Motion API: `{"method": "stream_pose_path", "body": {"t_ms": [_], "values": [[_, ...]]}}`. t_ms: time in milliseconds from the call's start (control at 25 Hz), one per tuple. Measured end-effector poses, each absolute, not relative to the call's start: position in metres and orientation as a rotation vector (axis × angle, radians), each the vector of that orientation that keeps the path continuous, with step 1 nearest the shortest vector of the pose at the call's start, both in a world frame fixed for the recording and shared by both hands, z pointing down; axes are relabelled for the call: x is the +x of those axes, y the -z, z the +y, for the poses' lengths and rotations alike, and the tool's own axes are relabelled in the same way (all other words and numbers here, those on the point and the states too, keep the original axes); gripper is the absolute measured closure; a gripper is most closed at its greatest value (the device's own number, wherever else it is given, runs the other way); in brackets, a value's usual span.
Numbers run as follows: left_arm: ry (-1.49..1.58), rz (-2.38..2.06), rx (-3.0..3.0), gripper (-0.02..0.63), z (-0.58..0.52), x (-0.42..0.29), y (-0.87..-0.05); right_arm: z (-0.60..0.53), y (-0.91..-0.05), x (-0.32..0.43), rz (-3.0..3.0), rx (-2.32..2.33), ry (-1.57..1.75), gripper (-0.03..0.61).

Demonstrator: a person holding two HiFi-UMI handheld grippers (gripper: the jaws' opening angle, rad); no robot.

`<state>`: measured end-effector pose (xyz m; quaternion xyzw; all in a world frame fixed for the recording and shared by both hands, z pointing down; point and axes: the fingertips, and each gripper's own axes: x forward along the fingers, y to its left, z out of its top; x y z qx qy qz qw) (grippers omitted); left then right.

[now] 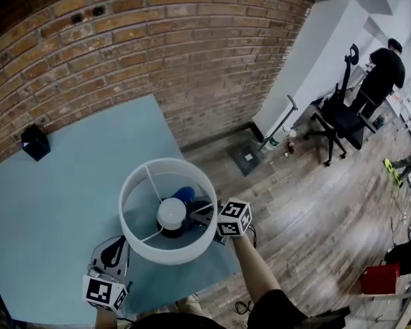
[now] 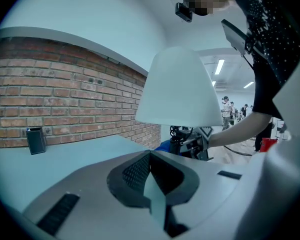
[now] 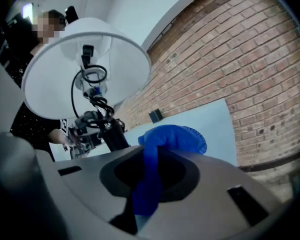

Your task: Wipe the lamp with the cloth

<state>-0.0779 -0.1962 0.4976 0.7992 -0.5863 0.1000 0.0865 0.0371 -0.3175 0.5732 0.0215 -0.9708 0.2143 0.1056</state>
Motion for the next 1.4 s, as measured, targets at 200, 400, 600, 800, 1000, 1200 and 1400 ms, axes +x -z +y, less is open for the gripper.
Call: {"method": "stream_pose_path", "body": {"t_ms": [200, 400, 600, 800, 1000, 1200, 1400], "values": [[-0.297, -1.724, 2.398, 0.604, -0.201, -0.079, -0.495, -0.343, -0.590, 0.072, -2.737, 0.374, -0.618, 0.517], [-0.273, -1.681, 2.446, 0.604, -0.204, -0.081, -0.490, -0.336, -0.559, 0.139, -2.770, 0.815, -0.659, 0.517], [-0.229, -1.649, 2.502, 0.605, -0.199, -0.085, -0.480, -0.302, -0.503, 0.198, -2.732, 1.356, -0.541, 0.517], [-0.193, -1.617, 2.554, 0.604, -0.182, -0.082, -0.468, -0.260, -0.466, 0.225, -2.527, 1.682, -0.328, 0.517], [-0.188, -1.584, 2.581, 0.604, -0.168, -0.077, -0.463, -0.226, -0.436, 0.223, -2.567, 1.787, -0.316, 0.517], [-0.177, -1.557, 2.577, 0.604, -0.161, -0.075, -0.458, -0.207, -0.428, 0.217, -2.565, 1.809, -0.334, 0.517], [-0.154, -1.525, 2.591, 0.604, -0.156, -0.069, -0.453, -0.188, -0.427, 0.212, -2.556, 1.804, -0.332, 0.518]]}}
